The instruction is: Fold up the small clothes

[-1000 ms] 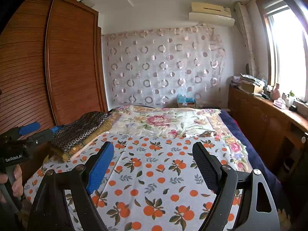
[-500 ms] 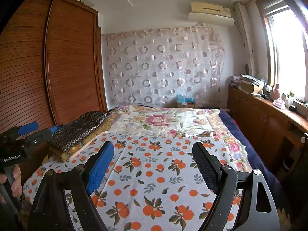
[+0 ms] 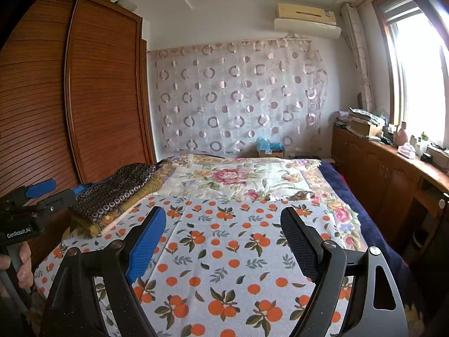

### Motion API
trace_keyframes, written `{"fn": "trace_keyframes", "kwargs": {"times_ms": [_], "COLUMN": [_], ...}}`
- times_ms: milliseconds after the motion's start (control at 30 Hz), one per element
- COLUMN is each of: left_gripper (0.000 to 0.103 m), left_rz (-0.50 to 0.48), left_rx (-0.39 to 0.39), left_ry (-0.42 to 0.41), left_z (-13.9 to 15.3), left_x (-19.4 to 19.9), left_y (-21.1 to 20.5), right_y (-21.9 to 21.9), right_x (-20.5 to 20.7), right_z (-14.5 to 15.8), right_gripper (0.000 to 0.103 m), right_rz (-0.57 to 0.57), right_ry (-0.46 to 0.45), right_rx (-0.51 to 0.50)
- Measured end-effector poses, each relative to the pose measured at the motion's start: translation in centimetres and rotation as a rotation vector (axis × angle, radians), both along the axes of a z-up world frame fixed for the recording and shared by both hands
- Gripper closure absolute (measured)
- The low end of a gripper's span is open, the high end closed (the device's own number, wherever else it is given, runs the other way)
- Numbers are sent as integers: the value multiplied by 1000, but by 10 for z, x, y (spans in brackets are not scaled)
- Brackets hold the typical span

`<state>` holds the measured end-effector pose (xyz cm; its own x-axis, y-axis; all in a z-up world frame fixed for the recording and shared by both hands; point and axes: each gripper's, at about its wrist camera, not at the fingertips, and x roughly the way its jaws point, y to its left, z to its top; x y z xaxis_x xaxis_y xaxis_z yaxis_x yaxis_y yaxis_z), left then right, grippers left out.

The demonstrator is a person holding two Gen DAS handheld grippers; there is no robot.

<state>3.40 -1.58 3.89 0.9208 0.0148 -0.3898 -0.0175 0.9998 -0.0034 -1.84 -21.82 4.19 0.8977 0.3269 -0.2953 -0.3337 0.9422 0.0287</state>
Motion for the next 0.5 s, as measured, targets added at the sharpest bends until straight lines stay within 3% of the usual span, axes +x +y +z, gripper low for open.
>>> {"fn": "trace_keyframes", "kwargs": {"times_ms": [500], "left_gripper": [15], "left_rz": [1], "left_rx": [1], "left_ry": [-2], "left_z": [-1], "left_x": [0], "left_y": [0], "right_y": [0], "right_x": [0], "right_z": [-1], "right_gripper": [18], "right_rz": [1], "right_ry": [0], "right_rx": [0]}}
